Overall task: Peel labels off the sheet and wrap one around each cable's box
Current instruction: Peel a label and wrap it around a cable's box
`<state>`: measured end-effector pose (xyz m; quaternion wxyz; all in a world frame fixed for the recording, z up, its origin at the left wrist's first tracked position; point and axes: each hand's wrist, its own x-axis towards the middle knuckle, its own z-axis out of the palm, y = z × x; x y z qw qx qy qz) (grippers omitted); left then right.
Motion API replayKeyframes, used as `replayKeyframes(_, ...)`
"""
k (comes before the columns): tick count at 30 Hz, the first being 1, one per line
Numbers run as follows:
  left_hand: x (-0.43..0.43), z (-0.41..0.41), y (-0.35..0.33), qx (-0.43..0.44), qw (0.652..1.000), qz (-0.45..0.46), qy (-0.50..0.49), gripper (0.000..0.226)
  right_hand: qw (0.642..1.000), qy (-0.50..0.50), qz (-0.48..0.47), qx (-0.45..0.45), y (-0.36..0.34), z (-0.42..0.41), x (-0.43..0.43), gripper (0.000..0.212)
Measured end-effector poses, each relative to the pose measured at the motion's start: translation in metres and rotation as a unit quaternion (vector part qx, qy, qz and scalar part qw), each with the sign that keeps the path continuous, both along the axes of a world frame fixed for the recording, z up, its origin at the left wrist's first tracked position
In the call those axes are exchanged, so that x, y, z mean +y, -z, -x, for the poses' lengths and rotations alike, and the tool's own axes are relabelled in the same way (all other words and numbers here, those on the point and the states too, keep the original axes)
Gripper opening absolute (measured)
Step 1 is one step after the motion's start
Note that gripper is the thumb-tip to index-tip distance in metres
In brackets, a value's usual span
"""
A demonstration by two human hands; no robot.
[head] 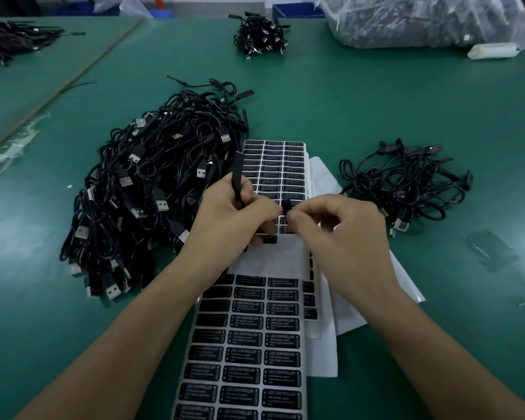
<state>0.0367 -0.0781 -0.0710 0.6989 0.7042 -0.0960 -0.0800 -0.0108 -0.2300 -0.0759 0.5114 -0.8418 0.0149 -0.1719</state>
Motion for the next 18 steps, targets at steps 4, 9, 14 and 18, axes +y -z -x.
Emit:
replayKeyframes(4,0.0018,0.0013,-0.0001,-0.011,0.999,0.006,0.036,0.044,0.974,-0.033,-0.207,0.082,-0.0046,-0.0033,-0.0010,0.015)
replayKeyframes(9,0.0026,0.0012,-0.0009,-0.011,0.998,0.005,0.054,0.046,0.961,-0.041,-0.257,0.099,-0.0034,-0.0025,-0.0008,0.015)
replayKeyframes(14,0.0030,0.0008,-0.0005,-0.012,0.999,0.003,0.053,0.046,0.983,-0.016,-0.169,0.064,-0.0026,-0.0020,-0.0021,0.009)
replayKeyframes(18,0.0027,0.0002,-0.0002,-0.012,0.998,0.004,0.055,0.046,0.989,-0.002,-0.137,0.058,-0.0014,-0.0023,-0.0048,0.002)
